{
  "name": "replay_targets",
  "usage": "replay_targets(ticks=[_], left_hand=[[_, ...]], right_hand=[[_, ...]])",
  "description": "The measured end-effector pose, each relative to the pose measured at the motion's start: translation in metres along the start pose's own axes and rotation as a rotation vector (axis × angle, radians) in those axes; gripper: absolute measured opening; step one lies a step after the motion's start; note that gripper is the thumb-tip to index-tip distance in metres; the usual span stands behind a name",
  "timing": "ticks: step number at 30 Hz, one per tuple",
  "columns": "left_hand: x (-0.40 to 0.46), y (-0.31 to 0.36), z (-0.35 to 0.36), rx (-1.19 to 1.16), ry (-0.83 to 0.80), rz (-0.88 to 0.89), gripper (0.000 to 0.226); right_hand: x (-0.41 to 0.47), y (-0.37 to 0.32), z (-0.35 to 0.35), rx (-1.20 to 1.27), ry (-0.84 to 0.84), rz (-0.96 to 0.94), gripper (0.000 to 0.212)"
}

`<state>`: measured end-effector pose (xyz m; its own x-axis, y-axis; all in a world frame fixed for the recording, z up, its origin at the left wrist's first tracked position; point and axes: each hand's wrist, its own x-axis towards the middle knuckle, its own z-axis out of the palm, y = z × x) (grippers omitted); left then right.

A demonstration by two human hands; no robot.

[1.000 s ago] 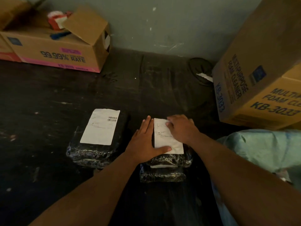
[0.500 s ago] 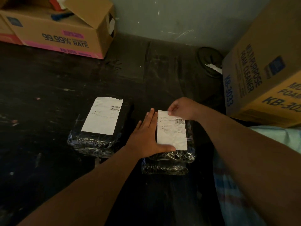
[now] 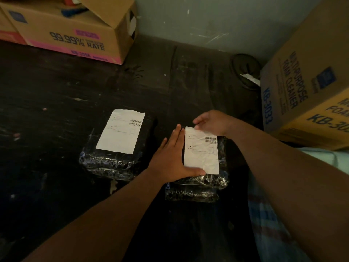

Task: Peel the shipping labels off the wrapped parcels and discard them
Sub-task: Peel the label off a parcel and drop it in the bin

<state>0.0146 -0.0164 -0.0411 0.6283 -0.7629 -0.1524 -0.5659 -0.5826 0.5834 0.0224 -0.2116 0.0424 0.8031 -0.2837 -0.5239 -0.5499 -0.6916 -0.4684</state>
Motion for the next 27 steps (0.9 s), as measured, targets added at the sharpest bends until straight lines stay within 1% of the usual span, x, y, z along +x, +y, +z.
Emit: replay_targets(ticks=[2,5,14,15,17,20,22,25,27], left_hand=[[0.0,0.0,0.0,0.007,0.0,-0.004,0.146],[-0.001,0.001,0.0,0.02,-0.002,-0.007,0.146],[0.001,0.0,0.0,0.008,-0.016,-0.02,0.146],[0.001,0.0,0.0,0.008,-0.018,-0.019,0.147],[0.001,0.0,0.0,0.002,-0.013,-0.017,0.147],[0.0,0.0,-0.001,-0.003,-0.011,-0.014,0.147],[0.0,0.0,-0.002,0.01,-0.012,-0.013,0.147],[0.0,0.0,-0.002,0.023,-0.019,-0.022,0.147],[0.0,0.0,-0.002,0.027,-0.025,-0.027,0.147]], right_hand=[[0.002,-0.002,0.005,0.009,-0.017,-0.029,0.025],[0.005,-0.005,0.011,0.027,-0.005,-0.046,0.012],[-0.003,0.001,0.007,0.137,0.065,-0.074,0.017],[-0.005,0.002,0.003,0.116,0.068,-0.074,0.02],[-0.009,0.004,-0.007,-0.002,0.07,-0.056,0.024],[-0.013,0.007,-0.018,-0.155,-0.021,-0.014,0.023],[-0.014,0.005,-0.017,-0.22,-0.052,-0.012,0.021],[-0.014,0.001,-0.013,-0.267,-0.026,-0.021,0.018],[-0.015,0.001,-0.013,-0.241,-0.005,-0.016,0.013]])
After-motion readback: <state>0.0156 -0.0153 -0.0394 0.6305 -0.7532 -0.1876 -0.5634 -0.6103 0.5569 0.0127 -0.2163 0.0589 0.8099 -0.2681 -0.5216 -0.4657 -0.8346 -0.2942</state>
